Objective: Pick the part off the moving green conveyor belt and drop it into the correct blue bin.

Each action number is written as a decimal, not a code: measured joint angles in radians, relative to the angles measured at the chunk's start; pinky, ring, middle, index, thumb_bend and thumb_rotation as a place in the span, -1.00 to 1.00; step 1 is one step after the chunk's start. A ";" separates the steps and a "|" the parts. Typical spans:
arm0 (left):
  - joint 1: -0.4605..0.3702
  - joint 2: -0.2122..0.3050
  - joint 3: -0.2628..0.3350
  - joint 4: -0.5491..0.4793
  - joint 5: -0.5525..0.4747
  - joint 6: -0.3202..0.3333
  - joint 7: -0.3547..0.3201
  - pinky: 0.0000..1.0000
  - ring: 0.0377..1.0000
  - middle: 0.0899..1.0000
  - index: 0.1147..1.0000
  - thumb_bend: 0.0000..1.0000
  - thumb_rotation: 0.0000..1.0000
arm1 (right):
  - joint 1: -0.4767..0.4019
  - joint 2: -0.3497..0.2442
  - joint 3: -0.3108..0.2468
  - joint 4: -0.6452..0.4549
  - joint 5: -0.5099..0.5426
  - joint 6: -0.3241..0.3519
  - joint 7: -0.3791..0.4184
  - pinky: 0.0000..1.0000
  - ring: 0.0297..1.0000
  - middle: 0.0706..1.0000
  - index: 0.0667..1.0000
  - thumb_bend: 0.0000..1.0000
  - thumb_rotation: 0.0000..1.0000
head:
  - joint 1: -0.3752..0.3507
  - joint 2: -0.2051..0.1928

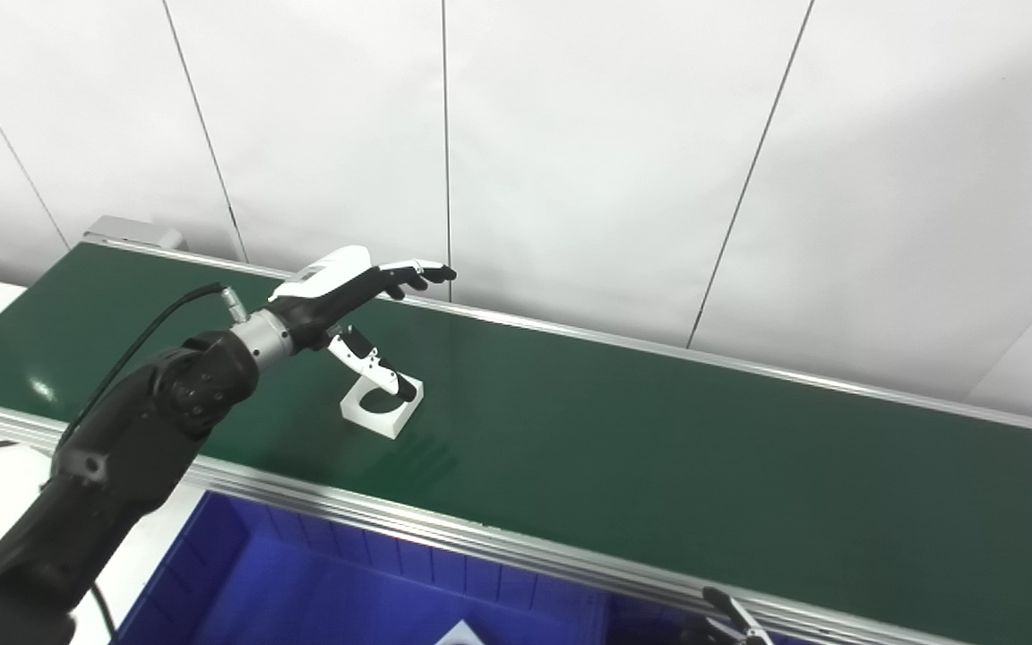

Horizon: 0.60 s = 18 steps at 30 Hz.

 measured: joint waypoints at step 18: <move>-0.099 -0.050 -0.189 0.275 0.272 -0.047 0.106 0.89 0.89 0.86 0.73 0.92 -0.65 | 0.005 -0.005 0.018 -0.010 0.037 0.000 -0.012 0.32 0.45 0.47 0.74 0.77 -0.64 | -0.005 0.011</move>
